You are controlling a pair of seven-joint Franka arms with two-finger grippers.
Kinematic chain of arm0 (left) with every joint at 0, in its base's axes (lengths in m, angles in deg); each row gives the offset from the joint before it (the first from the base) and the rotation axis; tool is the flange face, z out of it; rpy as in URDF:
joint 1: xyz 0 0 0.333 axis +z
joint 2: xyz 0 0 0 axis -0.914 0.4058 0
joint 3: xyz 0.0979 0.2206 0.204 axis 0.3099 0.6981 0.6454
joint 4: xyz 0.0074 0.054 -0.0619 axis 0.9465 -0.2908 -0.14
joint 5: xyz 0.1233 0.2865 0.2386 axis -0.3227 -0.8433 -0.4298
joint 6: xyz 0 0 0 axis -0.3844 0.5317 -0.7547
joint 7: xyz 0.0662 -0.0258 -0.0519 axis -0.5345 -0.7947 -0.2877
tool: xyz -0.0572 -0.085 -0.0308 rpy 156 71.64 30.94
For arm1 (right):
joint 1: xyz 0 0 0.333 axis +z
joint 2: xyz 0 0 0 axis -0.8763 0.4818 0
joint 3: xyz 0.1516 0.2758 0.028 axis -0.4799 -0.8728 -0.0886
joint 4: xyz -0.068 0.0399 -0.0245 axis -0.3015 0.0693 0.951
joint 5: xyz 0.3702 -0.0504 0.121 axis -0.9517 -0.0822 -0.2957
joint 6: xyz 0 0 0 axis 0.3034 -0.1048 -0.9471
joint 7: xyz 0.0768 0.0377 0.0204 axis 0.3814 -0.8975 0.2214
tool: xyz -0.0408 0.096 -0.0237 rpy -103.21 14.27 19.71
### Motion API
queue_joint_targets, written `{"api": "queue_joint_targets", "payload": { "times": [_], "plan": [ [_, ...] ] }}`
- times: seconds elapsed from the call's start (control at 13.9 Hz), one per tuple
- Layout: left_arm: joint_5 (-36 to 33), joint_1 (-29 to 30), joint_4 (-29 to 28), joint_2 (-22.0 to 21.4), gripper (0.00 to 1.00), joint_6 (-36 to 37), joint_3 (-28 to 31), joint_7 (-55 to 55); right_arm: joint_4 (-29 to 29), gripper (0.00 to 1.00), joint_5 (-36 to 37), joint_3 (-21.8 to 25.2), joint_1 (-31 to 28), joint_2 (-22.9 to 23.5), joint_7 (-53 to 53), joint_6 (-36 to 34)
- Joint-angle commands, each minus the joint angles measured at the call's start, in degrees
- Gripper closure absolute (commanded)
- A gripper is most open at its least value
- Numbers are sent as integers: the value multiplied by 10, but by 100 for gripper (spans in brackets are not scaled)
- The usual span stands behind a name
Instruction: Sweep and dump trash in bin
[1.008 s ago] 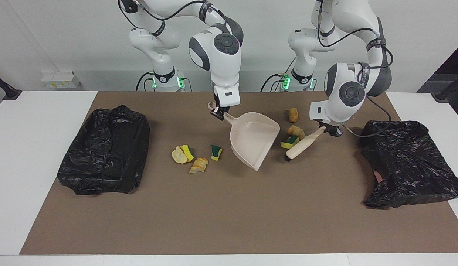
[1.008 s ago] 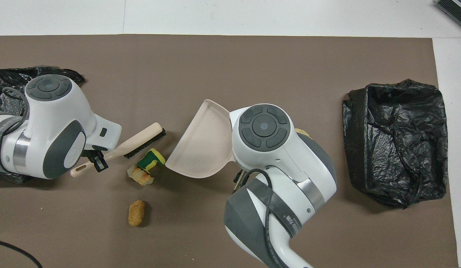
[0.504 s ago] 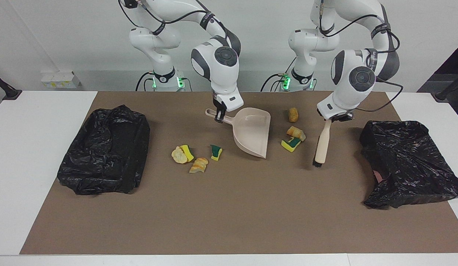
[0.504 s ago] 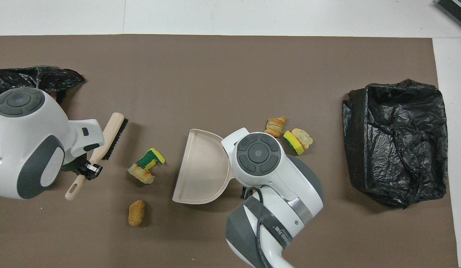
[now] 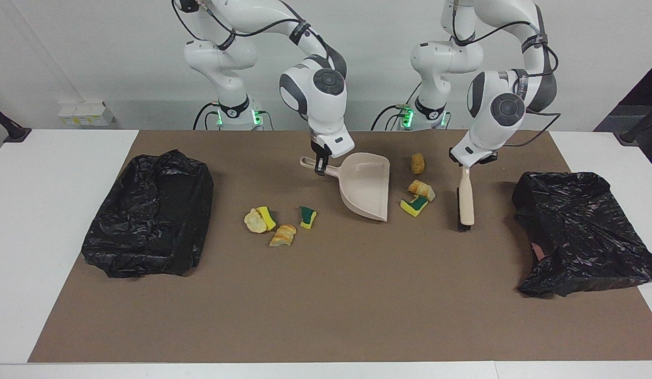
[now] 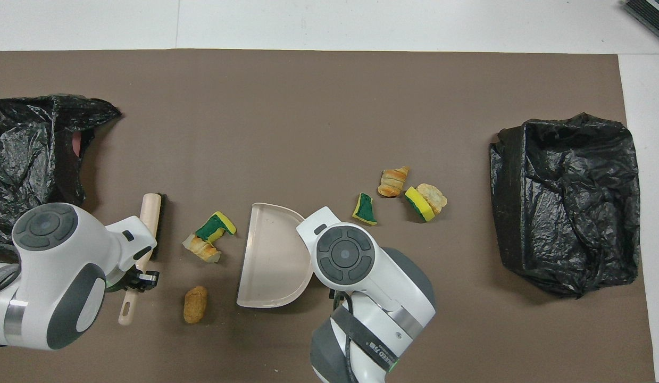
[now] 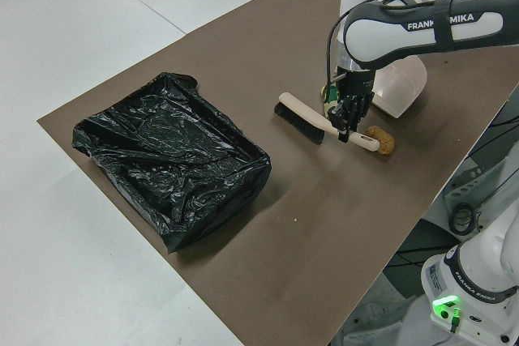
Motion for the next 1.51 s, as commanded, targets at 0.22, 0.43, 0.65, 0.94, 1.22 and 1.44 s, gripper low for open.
{"api": "queue_joint_targets", "payload": {
  "times": [0.22,0.43,0.65,0.94,1.22,1.44],
  "plan": [
    [50,-94,-17,-8,100,-23,-22,-87,28,100,40,0,3,-6,-46,42],
    [78,-94,8,-4,100,-19,-108,-113,28,100,40,0,3,-5,-50,40],
    [103,-96,30,-7,100,-7,-155,-117,28,100,40,0,3,-5,-50,38],
    [136,-80,80,-37,100,121,-145,-161,28,100,40,0,3,-6,-54,38],
    [135,-50,51,-77,100,171,-140,-300,28,100,41,-1,2,-5,-4,36],
    [135,-43,-20,-132,100,165,-136,-351,33,100,41,-4,2,-7,42,25]
  ]
}}
